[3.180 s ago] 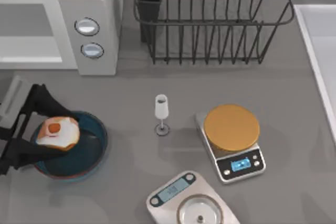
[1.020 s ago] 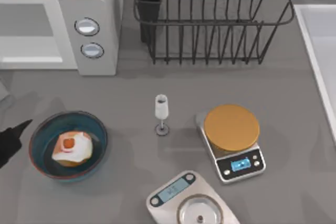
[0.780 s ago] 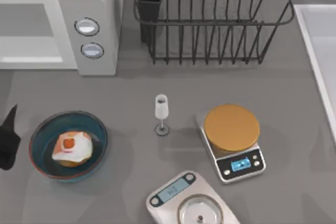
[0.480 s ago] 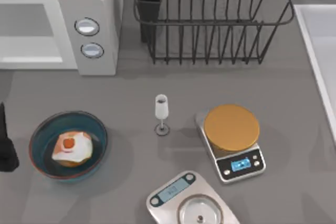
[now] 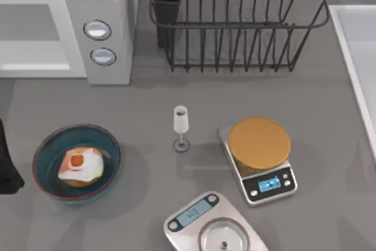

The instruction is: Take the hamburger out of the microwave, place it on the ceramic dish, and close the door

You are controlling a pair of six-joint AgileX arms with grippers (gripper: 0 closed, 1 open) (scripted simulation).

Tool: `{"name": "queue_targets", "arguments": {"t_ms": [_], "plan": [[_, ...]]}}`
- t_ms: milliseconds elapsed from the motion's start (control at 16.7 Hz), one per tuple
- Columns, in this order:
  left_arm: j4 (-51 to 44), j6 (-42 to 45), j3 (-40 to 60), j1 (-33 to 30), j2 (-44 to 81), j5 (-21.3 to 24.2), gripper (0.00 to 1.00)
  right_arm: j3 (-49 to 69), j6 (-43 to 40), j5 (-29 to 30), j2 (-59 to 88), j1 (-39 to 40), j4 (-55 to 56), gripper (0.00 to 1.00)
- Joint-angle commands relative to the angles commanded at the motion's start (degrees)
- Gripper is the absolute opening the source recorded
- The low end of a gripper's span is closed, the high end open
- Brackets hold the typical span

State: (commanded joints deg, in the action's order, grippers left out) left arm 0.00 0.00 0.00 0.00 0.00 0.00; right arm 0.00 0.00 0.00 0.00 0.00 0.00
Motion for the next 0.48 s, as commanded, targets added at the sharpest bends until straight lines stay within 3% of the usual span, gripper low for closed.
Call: {"name": "queue_targets", "arguments": {"t_ms": [60, 480], "plan": [[0.0, 0.0, 0.0, 0.0, 0.0, 0.0, 1.0, 0.0, 0.0, 0.0, 0.0, 0.0, 0.0, 1.0], [0.0, 0.0, 0.0, 0.0, 0.0, 0.0, 0.47, 0.0, 0.0, 0.0, 0.0, 0.0, 0.0, 1.0]]}}
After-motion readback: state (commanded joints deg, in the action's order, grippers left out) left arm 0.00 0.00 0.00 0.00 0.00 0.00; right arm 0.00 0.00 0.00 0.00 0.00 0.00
